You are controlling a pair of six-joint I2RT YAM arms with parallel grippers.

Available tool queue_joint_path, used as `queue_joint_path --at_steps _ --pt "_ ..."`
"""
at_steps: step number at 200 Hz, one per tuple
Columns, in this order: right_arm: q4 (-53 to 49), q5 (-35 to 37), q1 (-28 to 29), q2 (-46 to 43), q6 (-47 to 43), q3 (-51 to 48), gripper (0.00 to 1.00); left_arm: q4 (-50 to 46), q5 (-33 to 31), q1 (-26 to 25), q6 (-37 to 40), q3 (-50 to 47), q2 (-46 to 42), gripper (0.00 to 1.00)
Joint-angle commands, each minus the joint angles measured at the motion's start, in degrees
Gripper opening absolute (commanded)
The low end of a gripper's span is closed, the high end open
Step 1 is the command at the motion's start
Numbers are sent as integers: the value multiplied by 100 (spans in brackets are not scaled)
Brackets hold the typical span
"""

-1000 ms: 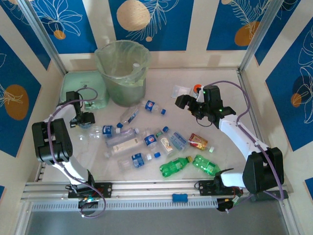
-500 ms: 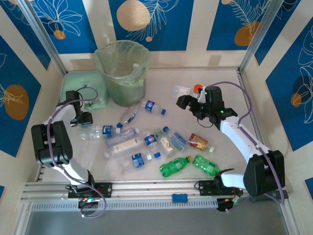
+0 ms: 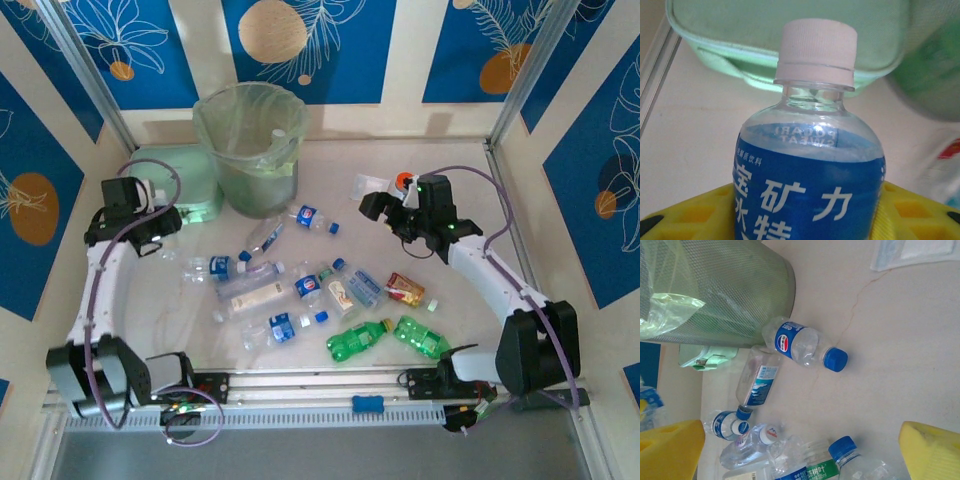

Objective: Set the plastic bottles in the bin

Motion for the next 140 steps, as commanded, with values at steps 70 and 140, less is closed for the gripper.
queue_joint_path --at_steps 70,140 --pt "195 -305 301 374 86 332 100 2345 2022 -523 -2526 675 -853 49" --pt "-83 -229 345 127 -87 408 100 2321 1605 -1643 -1674 3172 1297 49"
